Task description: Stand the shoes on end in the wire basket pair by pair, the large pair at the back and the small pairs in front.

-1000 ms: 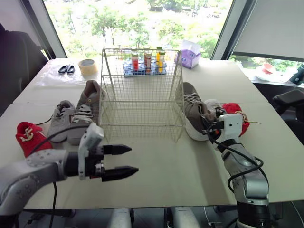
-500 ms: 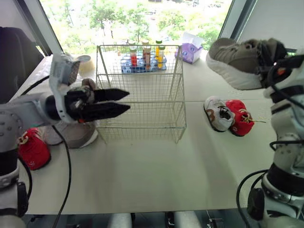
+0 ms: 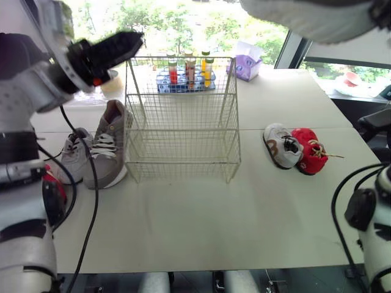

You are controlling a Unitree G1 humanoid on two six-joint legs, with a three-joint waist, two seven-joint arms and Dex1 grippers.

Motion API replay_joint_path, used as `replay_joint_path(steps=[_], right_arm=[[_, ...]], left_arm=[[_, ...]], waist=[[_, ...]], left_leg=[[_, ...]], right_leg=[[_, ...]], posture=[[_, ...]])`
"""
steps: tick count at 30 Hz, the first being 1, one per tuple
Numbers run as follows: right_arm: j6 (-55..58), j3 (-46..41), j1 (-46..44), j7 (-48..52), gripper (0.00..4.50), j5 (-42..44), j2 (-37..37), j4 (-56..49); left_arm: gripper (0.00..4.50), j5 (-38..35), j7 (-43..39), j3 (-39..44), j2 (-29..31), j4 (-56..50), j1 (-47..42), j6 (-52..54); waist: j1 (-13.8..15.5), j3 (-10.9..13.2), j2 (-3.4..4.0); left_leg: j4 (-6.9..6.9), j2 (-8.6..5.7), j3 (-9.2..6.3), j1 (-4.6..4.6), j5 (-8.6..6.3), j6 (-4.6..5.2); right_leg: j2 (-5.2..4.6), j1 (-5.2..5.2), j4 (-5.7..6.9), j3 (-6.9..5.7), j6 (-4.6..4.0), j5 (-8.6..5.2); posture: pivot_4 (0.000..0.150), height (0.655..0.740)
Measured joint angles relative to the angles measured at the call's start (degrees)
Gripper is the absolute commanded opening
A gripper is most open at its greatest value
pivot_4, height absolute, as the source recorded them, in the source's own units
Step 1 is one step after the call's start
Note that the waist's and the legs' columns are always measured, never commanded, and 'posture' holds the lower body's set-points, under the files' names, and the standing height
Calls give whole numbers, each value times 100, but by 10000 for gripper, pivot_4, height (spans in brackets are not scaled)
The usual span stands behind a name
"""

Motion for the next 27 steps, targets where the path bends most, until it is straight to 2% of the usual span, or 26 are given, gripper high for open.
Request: replay_joint_path(steps=[3,8,14,27], right_arm=[[-130,192,-568,463,11337,180,-117,291],[-341,547,-697,978,11337,211,-28,697],[-444,777,-767,1151,11337,318,223,747],[-309,881,-968,1090,11337,697,338,275]], left_arm=[[45000,472,-457,-103,51,906,-532,6],[45000,1166,-1115,-261,-76,2037,-1139,86],[45000,1588,-1703,-242,-262,2425,-1806,139],[45000,2593,-1983,-11,-818,3706,-2032,-834]], waist=[[-27,0,0],[-20,8,-13],[-4,8,-13],[-16,8,-13]], left_leg=[[-4,1,0,1,-2,3],[8,2,0,-11,0,0],[8,1,1,-12,0,-1],[9,1,0,-10,0,-1]], right_leg=[[0,-2,2,-3,4,-2],[-1,-7,1,-5,3,-2],[-7,-7,3,-6,6,-1],[-8,-8,9,-10,7,0]], posture=[[1500,6552],[1500,6552],[1500,6552],[1500,6552]])
